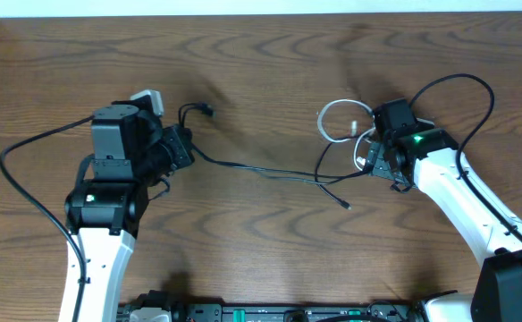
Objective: Untangle cables
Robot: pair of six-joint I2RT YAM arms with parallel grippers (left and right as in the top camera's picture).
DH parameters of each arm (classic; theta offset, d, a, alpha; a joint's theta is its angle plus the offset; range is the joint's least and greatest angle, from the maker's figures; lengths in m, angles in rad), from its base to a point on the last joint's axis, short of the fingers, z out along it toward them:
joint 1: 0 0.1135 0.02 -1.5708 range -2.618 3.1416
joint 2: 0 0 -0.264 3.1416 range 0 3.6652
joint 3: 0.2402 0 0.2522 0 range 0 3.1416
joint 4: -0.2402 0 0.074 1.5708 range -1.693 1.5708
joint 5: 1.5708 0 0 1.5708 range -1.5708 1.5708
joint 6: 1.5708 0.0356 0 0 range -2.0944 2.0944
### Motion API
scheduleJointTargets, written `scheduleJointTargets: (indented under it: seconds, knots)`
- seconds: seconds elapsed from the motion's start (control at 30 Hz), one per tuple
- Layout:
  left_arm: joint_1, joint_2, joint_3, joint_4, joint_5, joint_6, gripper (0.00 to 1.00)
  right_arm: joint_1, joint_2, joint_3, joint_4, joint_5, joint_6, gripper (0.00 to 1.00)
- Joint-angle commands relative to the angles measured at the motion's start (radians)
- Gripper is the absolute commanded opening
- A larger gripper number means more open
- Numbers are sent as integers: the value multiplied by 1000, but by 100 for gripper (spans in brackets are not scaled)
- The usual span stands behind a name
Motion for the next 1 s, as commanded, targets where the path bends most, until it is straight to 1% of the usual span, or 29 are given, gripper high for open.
scheduleJointTargets:
  seconds: [0.0,0.07,0.17,0.2,0.27,0.47,0.53,0.6,0.63,0.7,0.77,0.83,0.97]
  knots:
    - [7,-3,16,-10,-20,13,8,-6,-11,11,54,-214,-132,99]
    - [6,2,16,-18,-20,13,8,-5,-11,11,110,-419,-271,99]
    - [6,13,16,-38,-20,13,8,-1,-11,11,167,-666,-403,99]
    - [6,18,16,-45,-16,14,8,2,-11,11,181,-724,-433,99]
    - [6,30,16,-54,6,14,8,4,-11,11,194,-775,-455,99]
    - [6,95,15,-55,101,14,9,9,-11,11,196,-752,-465,99]
    - [-4,122,15,-55,121,14,15,9,-11,11,193,-695,-464,99]
    - [-23,150,15,-55,124,14,31,8,-11,11,185,-627,-449,99]
    - [-35,165,15,-55,124,14,34,8,-11,11,180,-595,-440,99]
    - [-65,192,15,-54,124,19,47,8,-11,11,162,-499,-415,99]
    - [-98,214,15,-54,124,36,54,8,-11,11,138,-411,-388,99]
    - [-133,231,15,-48,123,55,56,8,-11,11,116,-361,-385,99]
    - [-200,246,15,-36,123,57,56,8,-11,11,102,-321,-385,99]
